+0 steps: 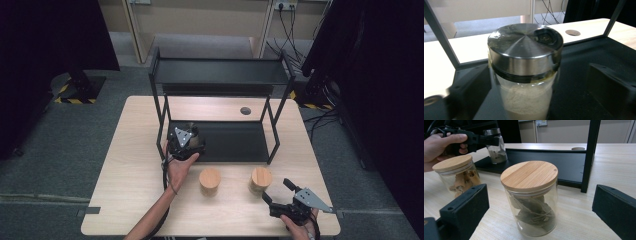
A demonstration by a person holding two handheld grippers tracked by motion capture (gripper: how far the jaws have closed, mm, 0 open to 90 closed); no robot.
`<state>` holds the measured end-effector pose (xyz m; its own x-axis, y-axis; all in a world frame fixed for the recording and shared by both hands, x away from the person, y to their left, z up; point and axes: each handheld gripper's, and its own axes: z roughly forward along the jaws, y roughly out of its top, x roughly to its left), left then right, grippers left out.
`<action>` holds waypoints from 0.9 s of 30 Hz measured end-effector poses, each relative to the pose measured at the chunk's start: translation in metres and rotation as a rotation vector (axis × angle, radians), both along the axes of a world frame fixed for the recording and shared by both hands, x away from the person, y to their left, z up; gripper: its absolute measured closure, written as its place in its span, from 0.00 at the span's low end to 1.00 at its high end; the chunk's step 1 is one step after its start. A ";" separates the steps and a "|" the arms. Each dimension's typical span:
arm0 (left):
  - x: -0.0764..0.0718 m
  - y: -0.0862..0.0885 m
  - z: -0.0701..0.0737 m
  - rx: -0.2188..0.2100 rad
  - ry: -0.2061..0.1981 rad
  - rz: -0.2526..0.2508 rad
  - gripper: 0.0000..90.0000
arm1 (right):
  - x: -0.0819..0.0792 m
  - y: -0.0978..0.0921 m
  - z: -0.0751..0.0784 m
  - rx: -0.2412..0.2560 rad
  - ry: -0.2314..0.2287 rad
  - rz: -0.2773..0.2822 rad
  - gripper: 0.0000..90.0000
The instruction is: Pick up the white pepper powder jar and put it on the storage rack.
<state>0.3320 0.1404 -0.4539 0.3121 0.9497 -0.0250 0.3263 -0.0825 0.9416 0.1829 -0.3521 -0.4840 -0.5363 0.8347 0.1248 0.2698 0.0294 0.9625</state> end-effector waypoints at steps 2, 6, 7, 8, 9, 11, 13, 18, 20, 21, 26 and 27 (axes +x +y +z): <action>-0.003 0.000 0.003 -0.002 0.001 -0.004 0.04 | 0.000 0.000 0.000 0.000 -0.001 -0.001 0.01; -0.010 0.001 0.007 0.000 0.004 -0.010 0.04 | 0.000 0.000 0.000 0.002 -0.001 -0.002 0.01; -0.011 0.002 0.007 -0.008 0.004 -0.014 0.04 | 0.000 0.000 0.000 0.002 -0.001 -0.002 0.01; -0.013 0.004 0.008 -0.013 0.007 -0.022 0.04 | -0.001 0.000 0.000 0.003 -0.002 -0.002 0.01; -0.015 0.005 0.009 -0.016 0.006 -0.029 0.03 | -0.001 0.000 0.000 0.003 -0.002 -0.002 0.01; -0.020 0.007 0.010 -0.016 0.000 -0.038 0.03 | -0.001 0.000 0.000 0.004 -0.003 -0.002 0.01; -0.025 0.009 0.010 -0.013 -0.008 -0.052 0.03 | -0.001 0.000 0.000 0.005 -0.002 -0.003 0.01; -0.037 0.016 0.011 -0.026 -0.021 -0.078 0.03 | -0.001 0.000 0.000 0.007 -0.002 -0.002 0.01; -0.042 0.018 0.011 -0.022 -0.026 -0.091 0.03 | -0.001 0.000 0.000 0.007 -0.003 -0.002 0.01; -0.044 0.019 0.011 -0.023 -0.028 -0.096 0.03 | -0.001 0.000 0.000 0.007 -0.004 -0.002 0.01; -0.055 0.024 0.009 -0.029 -0.032 -0.115 0.03 | -0.001 0.000 0.000 0.010 -0.004 -0.001 0.01; -0.058 0.025 0.009 -0.027 -0.034 -0.116 0.03 | -0.001 0.000 0.000 0.009 -0.004 -0.001 0.01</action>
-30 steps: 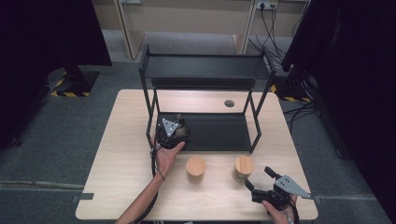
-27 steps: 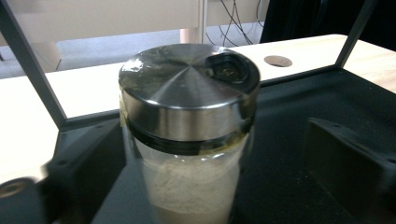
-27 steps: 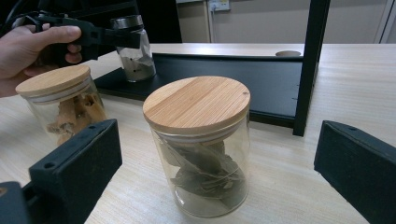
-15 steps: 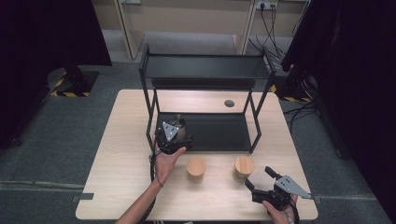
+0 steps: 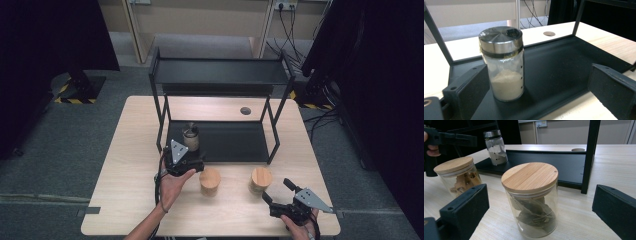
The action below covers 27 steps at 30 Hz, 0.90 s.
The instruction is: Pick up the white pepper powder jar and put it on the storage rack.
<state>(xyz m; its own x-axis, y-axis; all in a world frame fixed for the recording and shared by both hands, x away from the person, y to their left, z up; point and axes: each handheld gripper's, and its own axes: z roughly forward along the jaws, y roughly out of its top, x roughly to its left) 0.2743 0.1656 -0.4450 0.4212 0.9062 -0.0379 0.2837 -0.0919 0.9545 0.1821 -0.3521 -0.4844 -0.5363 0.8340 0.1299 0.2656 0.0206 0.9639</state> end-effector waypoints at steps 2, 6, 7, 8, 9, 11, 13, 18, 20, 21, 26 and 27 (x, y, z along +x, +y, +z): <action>-0.005 0.002 -0.001 -0.004 -0.003 -0.006 0.03 | 0.000 0.000 0.000 0.000 -0.001 0.001 0.01; -0.015 0.006 -0.003 -0.013 -0.016 -0.017 0.03 | 0.000 0.000 0.000 0.000 -0.001 0.000 0.01; -0.017 0.008 -0.003 -0.014 -0.019 -0.020 0.03 | 0.000 0.000 0.000 -0.001 -0.001 0.000 0.01; -0.019 0.008 -0.003 -0.016 -0.022 -0.022 0.03 | 0.000 0.000 0.000 -0.001 -0.002 0.000 0.01; -0.021 0.009 -0.004 -0.020 -0.024 -0.024 0.03 | 0.000 0.000 0.000 -0.001 -0.002 0.000 0.01; -0.026 0.012 -0.005 -0.022 -0.027 -0.029 0.03 | 0.000 0.000 0.000 -0.001 -0.002 0.000 0.01; -0.029 0.013 -0.005 -0.020 -0.028 -0.032 0.03 | 0.000 0.000 0.000 -0.001 -0.003 0.000 0.01; -0.039 0.018 -0.007 -0.033 -0.032 -0.038 0.03 | -0.001 0.000 0.000 -0.001 -0.004 0.000 0.01; -0.043 0.020 -0.008 -0.032 -0.033 -0.043 0.03 | -0.001 0.000 0.000 -0.002 -0.005 0.000 0.01; -0.046 0.021 -0.009 -0.034 -0.031 -0.045 0.03 | -0.001 0.000 0.000 -0.002 -0.005 0.000 0.01; -0.053 0.024 -0.012 -0.038 -0.034 -0.053 0.03 | -0.001 0.000 0.000 -0.001 -0.005 0.000 0.01; -0.054 0.025 -0.013 -0.041 -0.033 -0.055 0.03 | -0.001 0.000 0.000 -0.001 -0.005 0.000 0.01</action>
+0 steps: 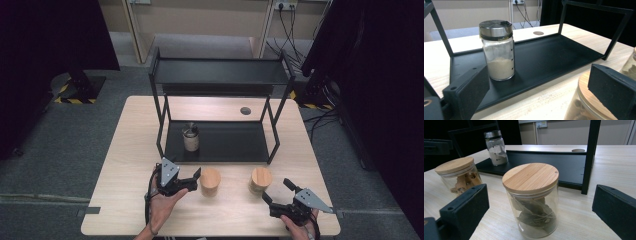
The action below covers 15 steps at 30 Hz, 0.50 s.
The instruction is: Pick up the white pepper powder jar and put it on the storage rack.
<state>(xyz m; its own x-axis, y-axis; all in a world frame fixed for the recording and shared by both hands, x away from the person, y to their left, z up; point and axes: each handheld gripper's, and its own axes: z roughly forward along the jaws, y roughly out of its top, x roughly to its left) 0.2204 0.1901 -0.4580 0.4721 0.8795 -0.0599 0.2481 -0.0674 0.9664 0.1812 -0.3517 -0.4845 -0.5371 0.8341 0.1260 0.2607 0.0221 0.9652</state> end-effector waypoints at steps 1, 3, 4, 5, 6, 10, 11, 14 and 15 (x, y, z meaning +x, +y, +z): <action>-0.001 0.001 -0.001 0.000 0.002 -0.002 0.03 | 0.000 0.000 0.000 0.000 -0.001 0.000 0.01; -0.005 0.003 -0.003 0.000 0.002 -0.003 0.03 | 0.000 0.000 0.000 0.000 -0.002 0.001 0.01; -0.006 0.003 -0.003 -0.001 0.001 -0.002 0.03 | 0.000 0.000 0.000 0.001 -0.002 0.001 0.01; -0.008 0.005 -0.005 0.000 -0.002 -0.003 0.03 | 0.000 0.000 0.000 0.000 -0.001 0.000 0.01; -0.010 0.005 -0.005 0.002 -0.002 -0.004 0.03 | 0.000 0.000 0.000 0.000 -0.001 0.000 0.01; -0.017 0.009 -0.008 -0.004 -0.003 -0.015 0.03 | 0.000 0.000 0.000 -0.001 -0.001 0.003 0.01; -0.017 0.009 -0.008 -0.004 -0.003 -0.015 0.03 | 0.000 0.000 0.000 -0.001 -0.001 0.003 0.01; -0.022 0.011 -0.010 -0.003 -0.005 -0.020 0.03 | 0.000 0.000 0.000 0.001 -0.001 0.001 0.01; -0.022 0.011 -0.010 -0.003 -0.005 -0.020 0.03 | 0.000 0.000 0.000 0.001 -0.001 0.001 0.01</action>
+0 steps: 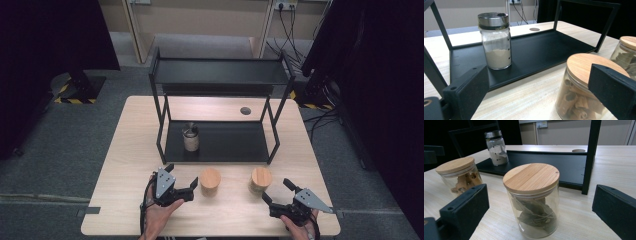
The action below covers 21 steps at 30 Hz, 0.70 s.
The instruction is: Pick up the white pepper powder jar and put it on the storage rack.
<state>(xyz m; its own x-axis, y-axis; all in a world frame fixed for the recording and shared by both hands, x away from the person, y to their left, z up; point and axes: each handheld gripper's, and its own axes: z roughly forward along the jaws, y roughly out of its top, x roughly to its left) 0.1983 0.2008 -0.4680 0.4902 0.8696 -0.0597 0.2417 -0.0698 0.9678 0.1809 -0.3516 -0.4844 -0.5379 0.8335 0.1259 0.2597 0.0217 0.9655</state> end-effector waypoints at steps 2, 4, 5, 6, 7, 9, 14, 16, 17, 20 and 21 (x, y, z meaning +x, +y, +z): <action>-0.003 0.001 -0.001 0.005 -0.002 -0.001 0.03 | 0.000 0.000 0.000 0.000 0.000 0.000 0.01; -0.005 0.002 -0.003 0.001 0.000 -0.001 0.03 | 0.000 0.000 0.000 -0.001 0.000 0.001 0.01; -0.007 0.003 -0.004 0.001 0.002 -0.001 0.03 | 0.000 0.000 0.000 -0.001 0.001 0.002 0.01; -0.008 0.003 -0.005 0.001 0.002 -0.001 0.03 | 0.001 0.000 0.000 -0.002 0.001 0.002 0.01; -0.010 0.003 -0.006 0.002 0.003 0.001 0.03 | 0.001 0.001 0.000 -0.002 0.001 0.003 0.01; -0.012 0.004 -0.008 0.003 0.004 0.000 0.03 | 0.000 0.000 0.000 -0.001 -0.001 0.002 0.01; -0.018 0.008 -0.012 0.000 0.016 -0.011 0.03 | 0.000 0.000 0.000 0.000 0.000 0.001 0.01; -0.021 0.008 -0.014 0.013 0.004 -0.006 0.03 | 0.000 0.000 0.000 -0.001 -0.001 0.003 0.01; -0.022 0.008 -0.014 0.020 -0.001 -0.003 0.03 | 0.000 0.001 0.000 -0.001 -0.002 0.003 0.01; -0.023 0.009 -0.015 0.020 0.006 -0.003 0.03 | 0.000 0.000 0.000 -0.002 -0.004 0.004 0.01; -0.024 0.009 -0.016 0.022 0.007 -0.004 0.03 | 0.000 0.000 0.000 -0.003 -0.005 0.004 0.01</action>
<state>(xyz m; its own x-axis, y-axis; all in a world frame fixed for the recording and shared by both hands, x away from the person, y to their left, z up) 0.1746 0.2102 -0.4836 0.4930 0.8689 -0.0445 0.2484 -0.0916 0.9643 0.1804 -0.3513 -0.4841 -0.5420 0.8316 0.1212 0.2549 0.0253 0.9666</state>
